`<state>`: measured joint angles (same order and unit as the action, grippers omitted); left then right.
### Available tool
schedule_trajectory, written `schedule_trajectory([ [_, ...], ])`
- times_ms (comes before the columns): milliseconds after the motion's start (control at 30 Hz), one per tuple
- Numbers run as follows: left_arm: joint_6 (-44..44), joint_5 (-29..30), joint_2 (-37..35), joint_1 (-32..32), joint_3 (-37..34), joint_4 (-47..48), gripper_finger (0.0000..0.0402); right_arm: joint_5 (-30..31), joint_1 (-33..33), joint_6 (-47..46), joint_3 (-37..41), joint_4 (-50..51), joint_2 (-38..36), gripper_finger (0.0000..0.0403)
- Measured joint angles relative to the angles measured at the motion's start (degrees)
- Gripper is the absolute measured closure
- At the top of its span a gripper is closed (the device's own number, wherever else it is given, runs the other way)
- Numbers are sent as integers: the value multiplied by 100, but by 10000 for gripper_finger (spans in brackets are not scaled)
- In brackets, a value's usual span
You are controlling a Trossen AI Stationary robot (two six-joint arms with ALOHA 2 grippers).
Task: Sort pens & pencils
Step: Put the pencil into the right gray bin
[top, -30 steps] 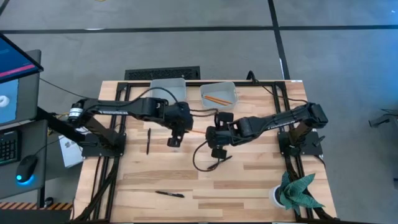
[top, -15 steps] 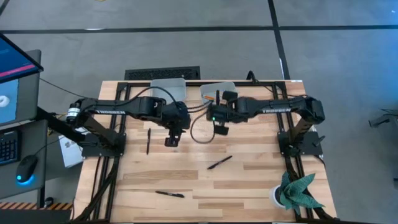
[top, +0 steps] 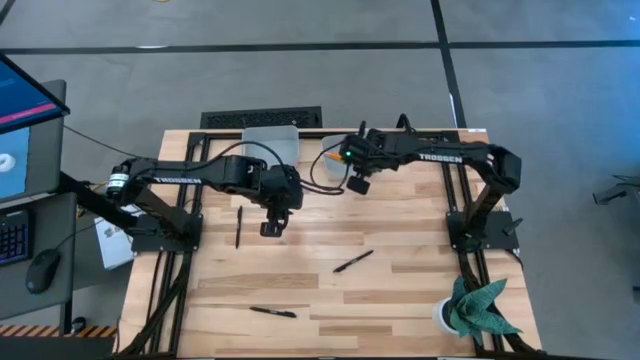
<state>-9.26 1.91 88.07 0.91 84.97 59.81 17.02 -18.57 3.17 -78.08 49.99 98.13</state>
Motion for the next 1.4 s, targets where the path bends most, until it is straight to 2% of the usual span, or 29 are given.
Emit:
schedule_trajectory([
  [267,-203,0,2,33,0,-46,318,-126,-332,13,611,-699,2,349],
  [467,-207,0,2,143,0,-52,318,-486,-619,33,828,-1530,2,349],
  [800,-232,-2,2,219,0,-64,318,-811,-1012,-24,908,-1788,15,349],
  [1133,-247,-2,4,221,-2,-81,318,-821,-1056,-438,908,-1664,27,349],
  [1400,-248,-1,4,221,-2,-87,318,-820,-1034,-610,904,-1531,391,349],
])
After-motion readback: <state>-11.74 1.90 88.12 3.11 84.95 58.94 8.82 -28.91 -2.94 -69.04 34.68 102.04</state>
